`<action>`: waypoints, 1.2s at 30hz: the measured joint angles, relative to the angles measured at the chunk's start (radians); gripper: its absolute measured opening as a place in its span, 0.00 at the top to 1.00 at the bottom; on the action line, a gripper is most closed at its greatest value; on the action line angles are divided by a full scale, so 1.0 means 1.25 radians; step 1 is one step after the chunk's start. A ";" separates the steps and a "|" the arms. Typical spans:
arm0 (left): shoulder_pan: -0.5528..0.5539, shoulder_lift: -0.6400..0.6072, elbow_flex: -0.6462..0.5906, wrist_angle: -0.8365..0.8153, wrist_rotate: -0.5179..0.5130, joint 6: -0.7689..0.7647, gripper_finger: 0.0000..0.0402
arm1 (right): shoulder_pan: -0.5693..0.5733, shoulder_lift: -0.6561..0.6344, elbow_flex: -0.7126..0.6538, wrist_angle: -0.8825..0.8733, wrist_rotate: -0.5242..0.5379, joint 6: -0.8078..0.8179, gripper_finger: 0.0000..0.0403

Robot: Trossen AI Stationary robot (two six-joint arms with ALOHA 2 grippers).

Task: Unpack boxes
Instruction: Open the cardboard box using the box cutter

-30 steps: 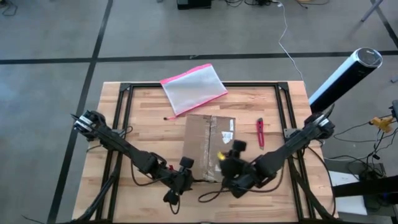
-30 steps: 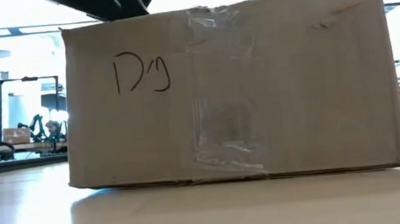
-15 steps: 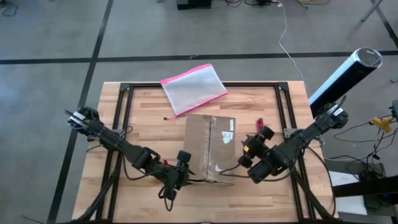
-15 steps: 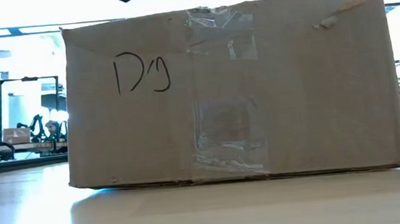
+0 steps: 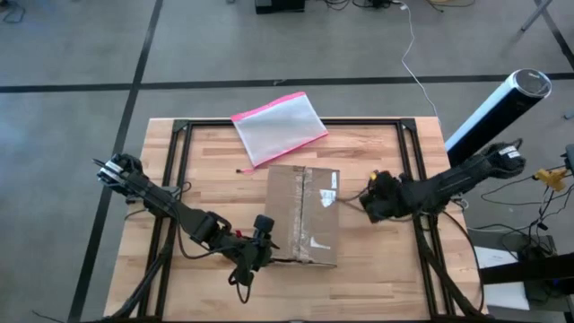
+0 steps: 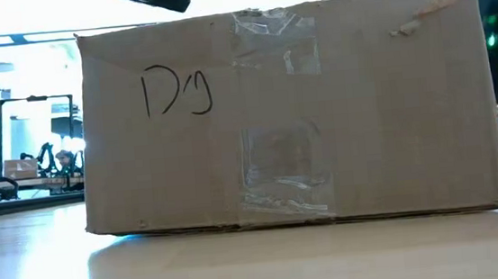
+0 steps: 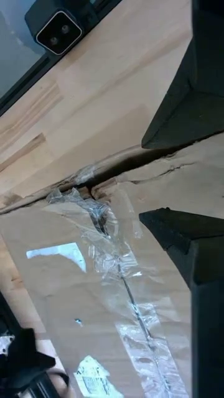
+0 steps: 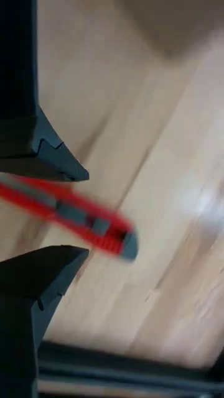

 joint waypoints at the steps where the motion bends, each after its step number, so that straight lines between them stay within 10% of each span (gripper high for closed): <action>1: 0.001 0.000 0.000 0.001 0.000 0.003 0.61 | -0.032 -0.005 -0.020 0.028 -0.015 -0.021 0.59; 11: 0.007 0.000 0.000 0.006 0.000 0.021 0.61 | -0.251 0.019 -0.088 0.229 -0.120 -0.259 0.47; 21: 0.007 0.000 -0.001 0.002 0.000 0.033 0.61 | -0.279 0.075 -0.083 0.244 -0.238 -0.252 0.48; 36: 0.007 0.000 -0.001 0.004 0.000 0.033 0.61 | -0.273 0.075 -0.080 0.277 -0.283 -0.337 0.91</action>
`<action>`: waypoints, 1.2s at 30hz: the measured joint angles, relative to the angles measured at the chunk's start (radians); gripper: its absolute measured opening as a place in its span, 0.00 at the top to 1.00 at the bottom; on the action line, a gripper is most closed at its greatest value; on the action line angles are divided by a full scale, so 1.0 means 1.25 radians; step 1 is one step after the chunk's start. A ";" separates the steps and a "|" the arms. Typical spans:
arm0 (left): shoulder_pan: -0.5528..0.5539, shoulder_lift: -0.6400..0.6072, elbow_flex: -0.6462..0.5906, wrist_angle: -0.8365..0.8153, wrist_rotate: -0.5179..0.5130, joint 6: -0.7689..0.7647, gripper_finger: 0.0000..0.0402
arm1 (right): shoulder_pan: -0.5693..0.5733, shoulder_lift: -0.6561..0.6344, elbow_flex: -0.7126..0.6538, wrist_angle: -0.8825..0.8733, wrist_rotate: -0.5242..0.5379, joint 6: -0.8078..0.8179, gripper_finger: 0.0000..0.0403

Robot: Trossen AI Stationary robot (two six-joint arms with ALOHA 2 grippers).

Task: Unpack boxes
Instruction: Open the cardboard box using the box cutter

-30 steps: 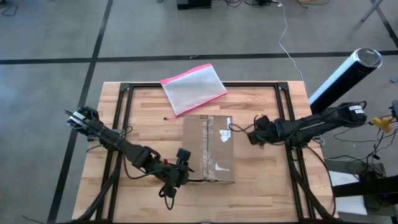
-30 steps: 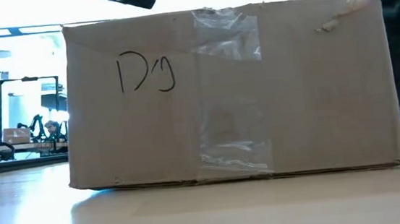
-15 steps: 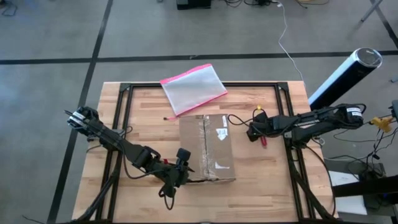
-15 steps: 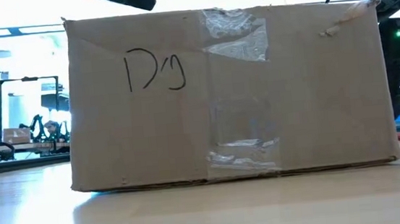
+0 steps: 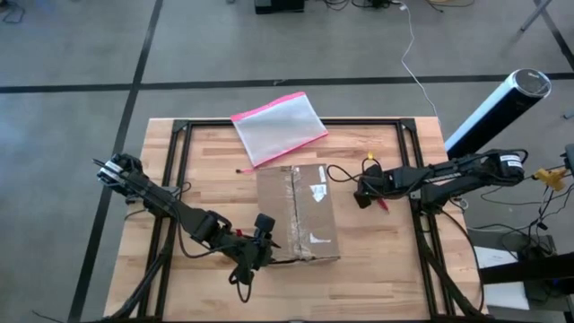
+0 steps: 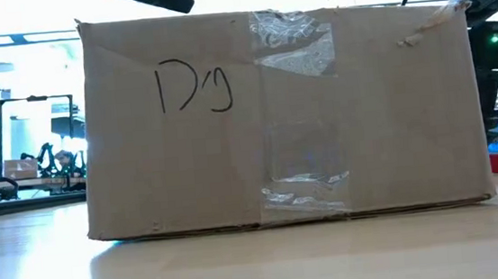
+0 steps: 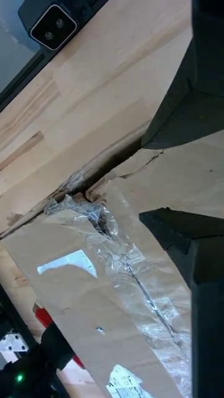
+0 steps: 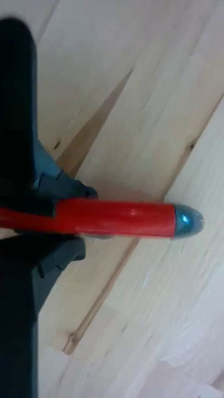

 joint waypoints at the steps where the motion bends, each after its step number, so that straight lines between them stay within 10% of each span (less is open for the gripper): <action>1: 0.000 0.000 0.000 0.001 0.000 0.000 0.61 | 0.000 -0.001 0.003 -0.003 -0.002 -0.004 0.91; 23: 0.003 0.001 0.000 0.010 -0.029 -0.005 0.61 | 0.124 -0.069 0.309 -0.214 0.082 -0.066 0.91; 36: 0.048 -0.057 -0.070 0.296 -0.048 0.086 0.61 | 0.397 -0.080 0.376 0.361 0.188 -0.313 0.91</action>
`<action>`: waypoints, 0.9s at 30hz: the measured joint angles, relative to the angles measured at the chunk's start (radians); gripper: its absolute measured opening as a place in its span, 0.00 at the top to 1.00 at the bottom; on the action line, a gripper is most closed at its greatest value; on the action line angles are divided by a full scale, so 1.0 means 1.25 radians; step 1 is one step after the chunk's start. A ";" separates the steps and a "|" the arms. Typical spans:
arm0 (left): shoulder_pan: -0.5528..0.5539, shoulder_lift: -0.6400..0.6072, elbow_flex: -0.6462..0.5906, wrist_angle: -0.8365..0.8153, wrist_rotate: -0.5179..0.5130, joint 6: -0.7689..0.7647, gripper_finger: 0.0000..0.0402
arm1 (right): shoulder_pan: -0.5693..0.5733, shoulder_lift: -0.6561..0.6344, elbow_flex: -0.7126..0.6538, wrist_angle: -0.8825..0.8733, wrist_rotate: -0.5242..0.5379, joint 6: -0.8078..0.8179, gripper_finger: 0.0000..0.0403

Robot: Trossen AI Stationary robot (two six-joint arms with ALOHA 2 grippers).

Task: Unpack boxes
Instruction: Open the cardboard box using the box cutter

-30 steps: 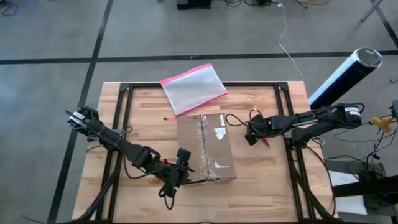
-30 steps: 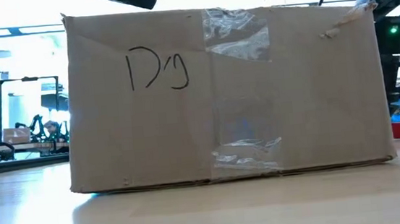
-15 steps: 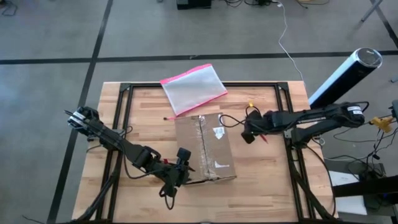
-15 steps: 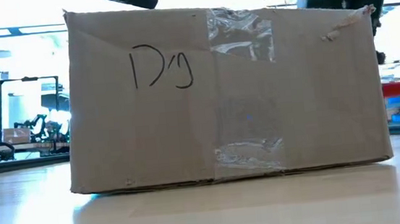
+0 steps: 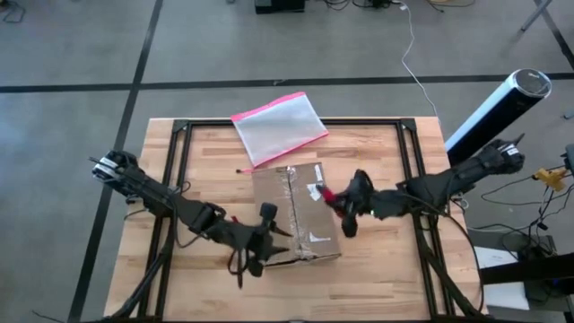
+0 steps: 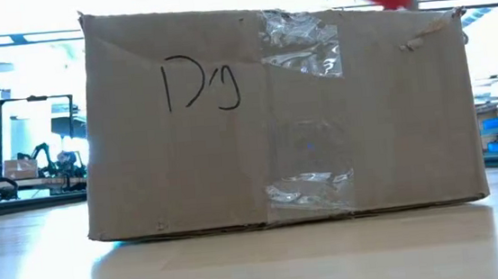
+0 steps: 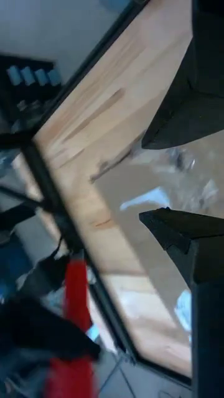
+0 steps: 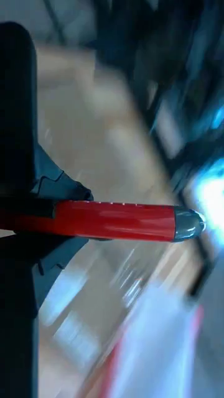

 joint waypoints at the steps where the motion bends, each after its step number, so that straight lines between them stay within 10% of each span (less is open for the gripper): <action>1: 0.009 -0.008 -0.020 0.041 0.002 -0.001 0.61 | 0.012 0.010 -0.001 0.043 0.001 -0.026 0.91; 9: 0.077 -0.061 -0.158 0.415 0.078 -0.029 0.59 | 0.031 0.120 -0.003 0.203 -0.027 -0.101 0.91; 27: 0.112 -0.054 -0.169 0.446 0.107 -0.110 0.56 | 0.027 0.283 0.082 0.285 -0.082 -0.183 0.91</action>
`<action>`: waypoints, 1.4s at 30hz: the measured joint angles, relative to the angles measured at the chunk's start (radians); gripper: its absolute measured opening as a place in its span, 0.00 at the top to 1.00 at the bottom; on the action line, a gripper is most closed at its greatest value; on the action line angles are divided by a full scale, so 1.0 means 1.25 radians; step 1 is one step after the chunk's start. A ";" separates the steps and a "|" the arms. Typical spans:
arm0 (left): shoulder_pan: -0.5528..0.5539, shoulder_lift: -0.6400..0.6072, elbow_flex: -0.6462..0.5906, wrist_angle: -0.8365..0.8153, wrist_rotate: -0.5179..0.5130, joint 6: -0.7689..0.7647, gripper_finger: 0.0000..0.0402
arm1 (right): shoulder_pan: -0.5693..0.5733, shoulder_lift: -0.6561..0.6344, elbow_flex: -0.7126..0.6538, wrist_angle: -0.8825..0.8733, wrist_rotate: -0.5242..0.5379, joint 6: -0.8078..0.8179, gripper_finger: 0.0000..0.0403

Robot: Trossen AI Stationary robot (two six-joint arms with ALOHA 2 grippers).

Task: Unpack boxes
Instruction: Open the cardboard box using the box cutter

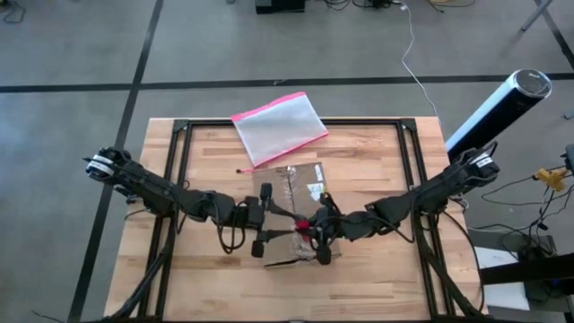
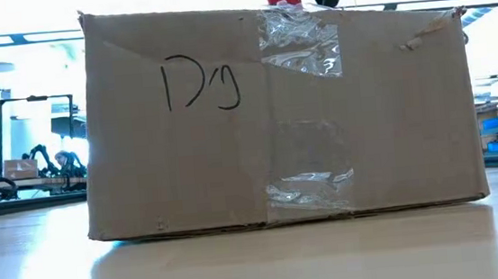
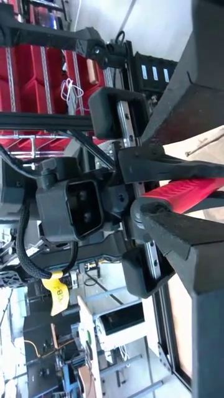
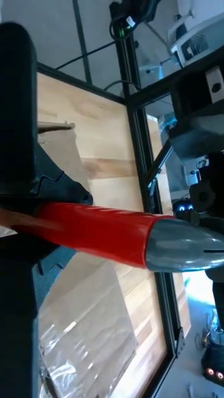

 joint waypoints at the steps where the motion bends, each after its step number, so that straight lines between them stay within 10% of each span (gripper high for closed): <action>1: 0.000 0.000 0.000 -0.001 -0.002 0.000 0.57 | 0.000 0.000 0.001 0.000 0.000 -0.001 0.91; 42: 0.010 -0.009 -0.002 0.022 -0.014 -0.035 0.50 | -0.036 0.000 0.020 0.062 -0.050 -0.044 0.91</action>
